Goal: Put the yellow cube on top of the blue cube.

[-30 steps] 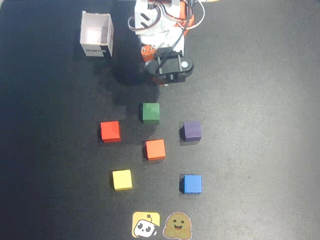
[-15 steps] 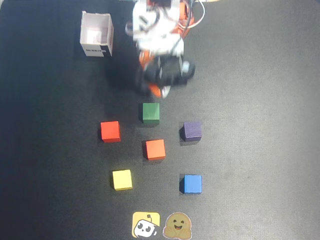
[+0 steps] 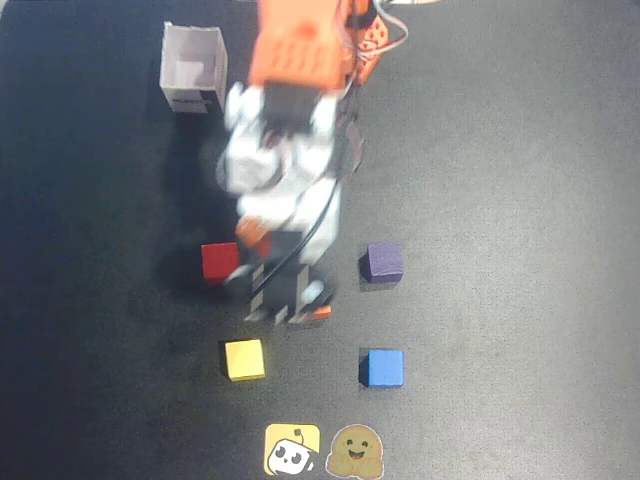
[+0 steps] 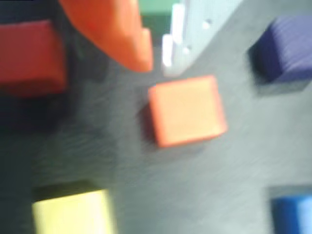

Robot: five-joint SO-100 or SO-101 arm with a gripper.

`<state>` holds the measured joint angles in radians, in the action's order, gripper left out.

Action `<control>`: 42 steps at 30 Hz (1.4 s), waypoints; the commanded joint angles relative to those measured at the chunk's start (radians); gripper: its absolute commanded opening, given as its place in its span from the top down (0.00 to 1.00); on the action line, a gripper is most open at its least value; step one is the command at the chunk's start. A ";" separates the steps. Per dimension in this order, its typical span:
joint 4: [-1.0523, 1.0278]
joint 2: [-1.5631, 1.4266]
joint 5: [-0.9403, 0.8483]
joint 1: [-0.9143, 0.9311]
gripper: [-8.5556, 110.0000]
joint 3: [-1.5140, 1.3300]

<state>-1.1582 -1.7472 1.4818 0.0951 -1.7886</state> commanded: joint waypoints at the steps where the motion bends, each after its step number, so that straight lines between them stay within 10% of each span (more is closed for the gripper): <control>1: -0.032 0.114 0.006 0.026 0.92 0.160; 42: -0.021 0.641 -0.242 0.014 0.78 0.626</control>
<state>-1.1919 -1.0999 1.2563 0.1150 -1.2180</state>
